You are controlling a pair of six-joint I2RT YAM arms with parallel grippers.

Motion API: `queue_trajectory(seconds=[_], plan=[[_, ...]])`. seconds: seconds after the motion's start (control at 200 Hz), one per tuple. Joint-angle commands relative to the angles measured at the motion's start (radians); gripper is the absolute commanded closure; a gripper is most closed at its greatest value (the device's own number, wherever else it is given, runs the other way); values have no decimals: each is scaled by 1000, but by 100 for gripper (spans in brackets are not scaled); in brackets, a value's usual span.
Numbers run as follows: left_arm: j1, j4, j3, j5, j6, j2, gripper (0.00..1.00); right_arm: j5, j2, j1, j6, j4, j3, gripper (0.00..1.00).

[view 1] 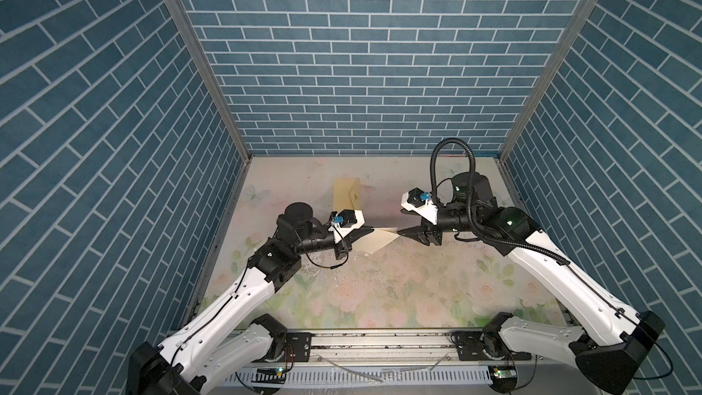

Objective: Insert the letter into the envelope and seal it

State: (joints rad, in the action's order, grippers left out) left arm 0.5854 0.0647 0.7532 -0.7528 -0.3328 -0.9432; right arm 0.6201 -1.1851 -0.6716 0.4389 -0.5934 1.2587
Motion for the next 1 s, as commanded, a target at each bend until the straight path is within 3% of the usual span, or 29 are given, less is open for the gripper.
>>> queue_trajectory(seconds=[0.0,0.995], plan=[[8,-2,-4,4,-11,-6,100,106,-47,-11,-29,-17,66,40],[10,41,-6,-12,3,-32,100,90,-191,-103,35,-15,122,71]])
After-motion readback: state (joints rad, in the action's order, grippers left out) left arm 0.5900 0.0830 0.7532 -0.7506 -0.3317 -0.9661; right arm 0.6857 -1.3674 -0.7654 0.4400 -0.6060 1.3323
